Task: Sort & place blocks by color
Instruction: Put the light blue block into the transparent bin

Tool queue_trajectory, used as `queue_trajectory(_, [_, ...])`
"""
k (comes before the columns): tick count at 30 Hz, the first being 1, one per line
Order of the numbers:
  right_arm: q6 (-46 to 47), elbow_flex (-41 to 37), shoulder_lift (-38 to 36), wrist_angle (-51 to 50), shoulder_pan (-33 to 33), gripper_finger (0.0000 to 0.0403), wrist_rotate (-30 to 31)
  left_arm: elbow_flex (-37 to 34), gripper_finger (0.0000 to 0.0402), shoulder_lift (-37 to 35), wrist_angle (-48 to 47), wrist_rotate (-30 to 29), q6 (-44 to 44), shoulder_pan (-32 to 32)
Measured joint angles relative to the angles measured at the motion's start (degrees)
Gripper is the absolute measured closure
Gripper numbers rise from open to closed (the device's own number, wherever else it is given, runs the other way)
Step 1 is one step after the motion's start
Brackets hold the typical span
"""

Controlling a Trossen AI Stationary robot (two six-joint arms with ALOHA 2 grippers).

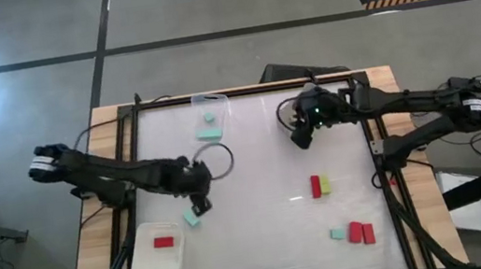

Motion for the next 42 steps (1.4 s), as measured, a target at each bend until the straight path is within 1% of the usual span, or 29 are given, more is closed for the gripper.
queue_trajectory(2, [0.39,0.0,0.28,0.78,1.49,0.0287,0.01,2.07,0.031,4.06,-5.42,6.0,4.12,-0.03])
queue_trajectory(4, [0.38,0.0,0.74,1.75,2.7,0.029,0.01,3.3,0.0337,7.56,-8.59,10.15,8.13,-0.09])
queue_trajectory(8, [0.38,-0.04,1.42,2.52,4.19,0.0296,0.03,3.99,0.0388,13.1,-10.84,12.64,12.77,0.04])
queue_trajectory(11, [0.39,-0.04,1.64,2.51,4.45,0.0301,0.03,4.43,0.0396,15.3,-10.74,14.07,14.39,0.04])
queue_trajectory(17, [0.46,-0.06,1.67,2.55,4.38,0.0311,0.14,4.18,0.0401,15.62,-12.97,21.79,14.11,-0.2])
queue_trajectory(27, [1.59,-1.71,1.67,2.9,4.38,0.0308,0.12,3.5,0.04,16.09,-11.71,22.05,14.1,-0.39])
queue_trajectory(31, [2.82,-2.18,1.7,2.89,4.38,0.0314,0.1,2.28,0.04,16.08,-10.51,22.05,13.94,-0.39])
queue_trajectory(34, [3.01,-2.33,1.7,2.93,4.38,0.0319,0.1,0.69,0.04,16.08,-7.74,22.15,13.75,-0.39])
queue_trajectory(38, [3.01,-2.38,1.7,2.95,4.38,0.0325,0.08,-0.26,0.04,16.03,-7.11,22.44,12.52,-0.37])
queue_trajectory(42, [3.4,-2.38,1.7,2.95,4.48,0.033,0.09,-0.67,0.04,15.91,-6.21,21.13,12.51,-0.44])
